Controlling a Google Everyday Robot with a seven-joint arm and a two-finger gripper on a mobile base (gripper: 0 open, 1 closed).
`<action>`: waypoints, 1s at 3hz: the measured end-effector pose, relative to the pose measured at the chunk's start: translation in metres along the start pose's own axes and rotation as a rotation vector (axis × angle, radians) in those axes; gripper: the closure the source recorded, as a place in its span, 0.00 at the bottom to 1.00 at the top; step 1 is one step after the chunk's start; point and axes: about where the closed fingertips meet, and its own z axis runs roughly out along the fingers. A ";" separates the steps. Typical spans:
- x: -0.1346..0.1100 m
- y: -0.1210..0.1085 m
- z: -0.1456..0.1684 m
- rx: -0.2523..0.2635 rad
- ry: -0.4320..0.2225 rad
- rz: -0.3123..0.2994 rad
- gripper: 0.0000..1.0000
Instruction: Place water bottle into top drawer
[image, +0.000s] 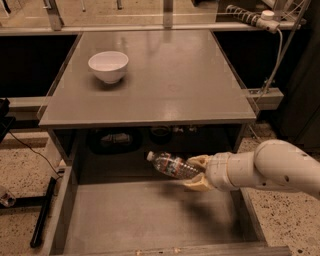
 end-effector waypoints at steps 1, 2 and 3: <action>0.012 0.007 0.026 -0.038 0.002 0.028 1.00; 0.022 0.009 0.047 -0.057 0.000 0.052 1.00; 0.023 0.009 0.048 -0.059 0.000 0.053 0.82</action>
Offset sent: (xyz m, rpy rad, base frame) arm 0.0179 0.0192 -0.0744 0.0344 0.1057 -0.0049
